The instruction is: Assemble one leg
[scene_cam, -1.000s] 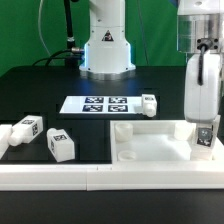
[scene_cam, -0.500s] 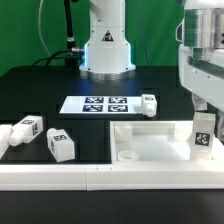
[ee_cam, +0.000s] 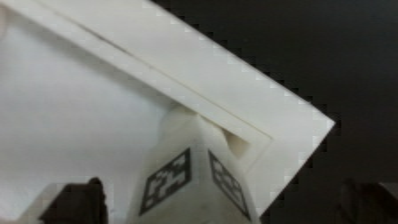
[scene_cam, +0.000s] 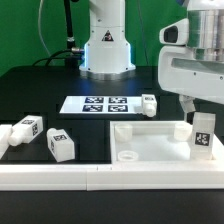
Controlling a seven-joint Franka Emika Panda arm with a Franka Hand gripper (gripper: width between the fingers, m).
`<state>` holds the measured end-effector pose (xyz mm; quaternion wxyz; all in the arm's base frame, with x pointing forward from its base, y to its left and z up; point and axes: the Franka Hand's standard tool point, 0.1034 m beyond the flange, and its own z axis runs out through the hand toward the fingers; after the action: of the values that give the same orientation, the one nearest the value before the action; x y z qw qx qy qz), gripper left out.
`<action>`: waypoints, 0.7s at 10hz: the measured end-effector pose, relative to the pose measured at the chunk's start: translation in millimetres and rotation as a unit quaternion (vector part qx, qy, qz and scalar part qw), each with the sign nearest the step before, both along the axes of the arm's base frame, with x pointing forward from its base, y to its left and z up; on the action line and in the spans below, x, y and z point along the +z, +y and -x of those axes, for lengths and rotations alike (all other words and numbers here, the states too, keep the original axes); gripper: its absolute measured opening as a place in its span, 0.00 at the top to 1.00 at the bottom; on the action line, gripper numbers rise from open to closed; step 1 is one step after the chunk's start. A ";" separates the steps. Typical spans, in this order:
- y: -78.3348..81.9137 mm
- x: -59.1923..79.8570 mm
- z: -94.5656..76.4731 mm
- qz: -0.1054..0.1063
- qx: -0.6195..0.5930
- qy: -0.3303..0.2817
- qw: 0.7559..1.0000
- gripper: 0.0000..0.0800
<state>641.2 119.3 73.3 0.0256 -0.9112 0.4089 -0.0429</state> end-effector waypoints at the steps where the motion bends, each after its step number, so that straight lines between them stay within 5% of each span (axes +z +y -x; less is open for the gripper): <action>1: -7.2 1.6 -4.1 0.012 0.076 -0.001 0.997 0.19; 4: -10.1 2.5 -6.9 0.021 0.117 -0.002 0.993 0.19; 5: -10.3 2.5 -6.9 0.021 0.115 -0.002 0.993 0.31; 6: -10.3 2.4 -6.9 0.018 0.092 -0.002 0.996 0.31; 7: -10.3 2.4 -6.9 0.014 0.053 -0.002 0.998 0.54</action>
Offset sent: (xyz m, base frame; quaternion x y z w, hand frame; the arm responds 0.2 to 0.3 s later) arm 0.0000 0.0000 0.0000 0.0000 0.0000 0.0650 0.9979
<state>648.1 109.0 75.7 0.0160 -0.9318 0.3592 -0.0491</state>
